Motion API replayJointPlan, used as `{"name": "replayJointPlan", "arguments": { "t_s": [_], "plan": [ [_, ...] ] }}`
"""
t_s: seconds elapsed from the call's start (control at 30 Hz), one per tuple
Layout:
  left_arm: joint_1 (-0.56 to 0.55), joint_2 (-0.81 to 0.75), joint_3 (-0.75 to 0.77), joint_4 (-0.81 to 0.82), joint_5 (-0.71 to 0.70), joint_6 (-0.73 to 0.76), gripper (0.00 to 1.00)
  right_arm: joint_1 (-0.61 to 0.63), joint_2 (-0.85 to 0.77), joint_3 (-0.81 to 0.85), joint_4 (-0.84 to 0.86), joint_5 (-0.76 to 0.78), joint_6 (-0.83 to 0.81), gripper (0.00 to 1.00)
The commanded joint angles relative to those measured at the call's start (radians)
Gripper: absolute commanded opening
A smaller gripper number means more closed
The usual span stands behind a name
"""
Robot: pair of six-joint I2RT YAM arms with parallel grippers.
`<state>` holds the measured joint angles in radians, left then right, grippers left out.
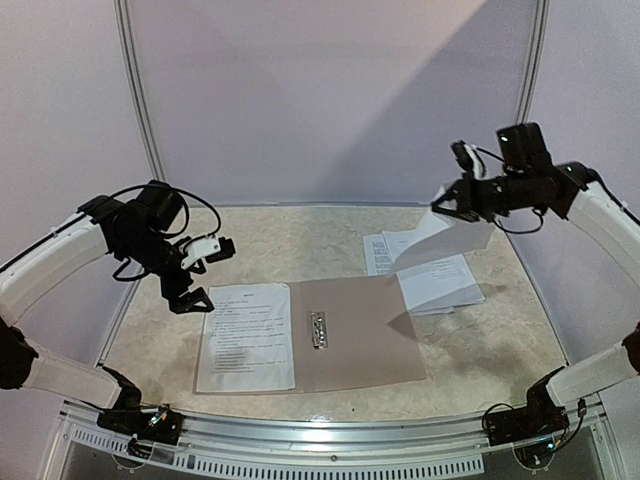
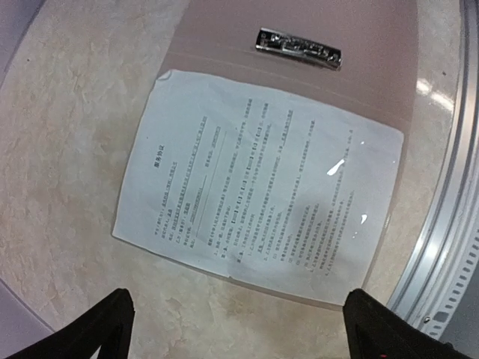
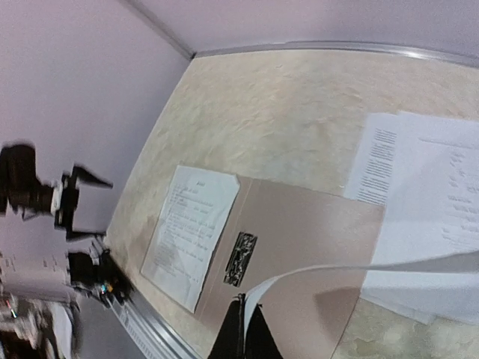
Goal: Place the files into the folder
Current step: Pass from the right arm to the left
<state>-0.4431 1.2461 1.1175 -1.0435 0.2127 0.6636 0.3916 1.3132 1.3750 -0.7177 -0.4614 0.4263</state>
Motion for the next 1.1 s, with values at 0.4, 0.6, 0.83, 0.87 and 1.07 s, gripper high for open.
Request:
{"name": "replayJointPlan", "arguments": {
  "t_s": [0.4,0.6,0.83,0.87,1.07],
  "plan": [
    [0.177,-0.080,0.167,-0.200,0.520,0.108,1.00,0.856,0.485,0.682,-0.477,0.280,-0.686,0.00],
    [0.172,-0.097,0.127,-0.207,0.597,0.140,0.99,0.856,0.406,0.561,-0.373,0.313,-0.713,0.00],
    [0.154,-0.034,0.064,-0.181,0.613,0.119,1.00,0.857,0.367,0.495,-0.351,0.389,-0.767,0.00],
    [0.154,-0.030,0.059,-0.153,0.598,0.094,1.00,0.856,0.366,0.493,-0.351,0.400,-0.770,0.00],
    [0.156,-0.088,0.042,-0.014,0.507,0.064,0.99,0.857,0.339,0.458,-0.327,0.440,-0.784,0.00]
  ]
}}
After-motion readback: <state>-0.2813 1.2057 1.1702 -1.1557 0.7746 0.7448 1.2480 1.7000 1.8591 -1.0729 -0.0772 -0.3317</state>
